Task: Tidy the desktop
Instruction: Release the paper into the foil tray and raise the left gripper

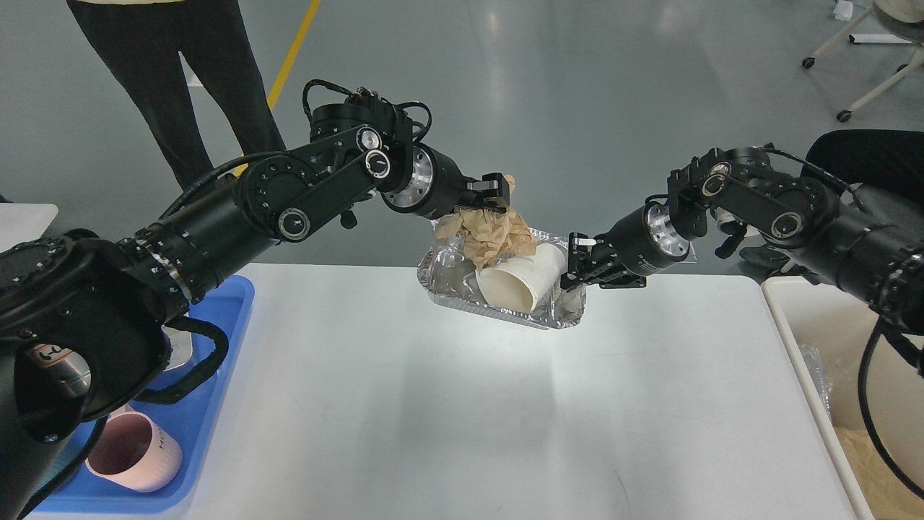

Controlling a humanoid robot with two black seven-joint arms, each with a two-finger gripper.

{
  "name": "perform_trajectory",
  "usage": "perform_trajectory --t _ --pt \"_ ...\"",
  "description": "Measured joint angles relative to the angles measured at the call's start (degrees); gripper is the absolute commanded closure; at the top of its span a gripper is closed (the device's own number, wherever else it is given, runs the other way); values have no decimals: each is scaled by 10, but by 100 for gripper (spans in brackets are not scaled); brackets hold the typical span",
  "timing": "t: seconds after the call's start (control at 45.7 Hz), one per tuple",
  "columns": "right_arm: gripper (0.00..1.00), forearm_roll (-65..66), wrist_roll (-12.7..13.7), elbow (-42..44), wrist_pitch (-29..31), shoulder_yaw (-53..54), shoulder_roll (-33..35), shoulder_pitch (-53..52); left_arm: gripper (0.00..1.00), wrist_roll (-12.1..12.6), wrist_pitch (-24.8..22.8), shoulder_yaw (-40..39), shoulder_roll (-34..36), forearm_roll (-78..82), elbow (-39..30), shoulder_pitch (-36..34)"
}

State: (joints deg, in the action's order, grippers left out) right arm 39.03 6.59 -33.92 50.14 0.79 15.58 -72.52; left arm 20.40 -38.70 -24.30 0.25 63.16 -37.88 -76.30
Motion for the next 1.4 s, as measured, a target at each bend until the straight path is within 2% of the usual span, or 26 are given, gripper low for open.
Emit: perform_trajectory --t 0.416,0.744,0.854,0.985,1.182,1.401 --pt "100 0 0 1 -4 0 1 0 4 0 16 -3 -5 -26 0 -8" --pt "100 0 0 2 -4 0 2 0 4 1 20 -8 -1 -93 -1 -45" --pt "100 0 0 3 -4 0 5 6 4 2 20 -30 19 -119 -8 -54" --pt "100 2 -1 3 -4 0 16 13 4 2 20 -75 80 -127 -31 -53" --pt "100 3 -1 0 -4 0 28 16 4 -3 20 -168 198 -145 -61 11" --pt "100 3 -2 0 -4 0 31 17 4 -48 17 -333 255 -210 -56 160"
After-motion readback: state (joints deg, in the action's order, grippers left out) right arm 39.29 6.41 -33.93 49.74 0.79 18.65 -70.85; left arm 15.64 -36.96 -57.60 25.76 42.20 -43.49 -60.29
